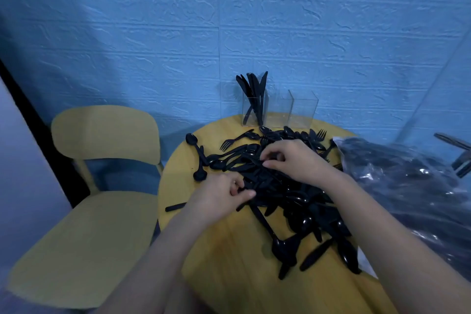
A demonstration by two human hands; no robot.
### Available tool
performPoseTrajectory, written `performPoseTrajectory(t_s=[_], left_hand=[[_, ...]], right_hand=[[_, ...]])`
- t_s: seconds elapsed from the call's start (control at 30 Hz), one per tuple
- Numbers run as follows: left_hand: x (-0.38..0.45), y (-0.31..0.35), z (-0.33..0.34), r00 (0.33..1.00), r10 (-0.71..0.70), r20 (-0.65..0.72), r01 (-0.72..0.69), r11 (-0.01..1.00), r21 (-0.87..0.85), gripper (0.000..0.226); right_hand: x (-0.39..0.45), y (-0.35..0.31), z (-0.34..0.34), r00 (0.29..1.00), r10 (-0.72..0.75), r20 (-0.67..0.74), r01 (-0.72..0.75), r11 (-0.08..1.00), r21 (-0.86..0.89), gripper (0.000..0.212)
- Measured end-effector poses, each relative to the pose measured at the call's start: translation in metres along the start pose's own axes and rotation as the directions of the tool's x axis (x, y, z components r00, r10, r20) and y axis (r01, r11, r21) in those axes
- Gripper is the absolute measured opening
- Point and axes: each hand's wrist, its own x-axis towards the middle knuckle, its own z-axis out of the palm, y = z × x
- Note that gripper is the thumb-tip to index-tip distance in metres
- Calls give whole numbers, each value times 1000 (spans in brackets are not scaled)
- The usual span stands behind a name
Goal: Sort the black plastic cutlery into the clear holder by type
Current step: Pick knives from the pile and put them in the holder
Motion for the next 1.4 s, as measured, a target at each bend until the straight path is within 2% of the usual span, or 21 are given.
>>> performPoseTrajectory(t_s=[0.1, 0.37, 0.53, 0.6, 0.73, 0.83, 1.03, 1.2, 1.4], left_hand=[[-3, 5, 17, 998, -34, 46, 30, 996, 88, 39], [-17, -18, 19, 986, -115, -117, 100, 987, -126, 27], [-32, -45, 15, 953, -183, -241, 158, 980, -119, 25], [-37, -53, 14, 936, -212, -281, 173, 972, -158, 25], [-40, -57, 11, 895, -203, -398, 147, 975, -168, 22], [-33, -58, 7, 866, -192, -461, 132, 978, -160, 21], [-12, -56, 3, 907, -111, -406, 133, 991, 27, 27], [-12, -55, 5, 919, -40, -392, 82, 993, 90, 27], [-14, -55, 10, 981, -14, -195, 56, 976, 212, 22]], right_hand=[[-19, 6, 7, 997, 71, -26, -70, 997, 13, 13], [-54, 21, 10, 970, 192, -150, -185, 981, 59, 11], [-61, 18, 19, 977, 155, -149, -154, 988, 20, 13], [-60, 13, 23, 989, 93, -111, -98, 994, -38, 18], [-48, 4, 39, 1000, -7, -8, 5, 960, -282, 42], [-40, 0, 44, 998, -42, 50, 58, 921, -384, 36], [-47, 6, 32, 988, -66, 140, 110, 936, -335, 23], [-52, 13, 20, 980, -59, 192, 126, 925, -358, 21], [-48, 20, 12, 980, -2, 200, 101, 868, -485, 24]])
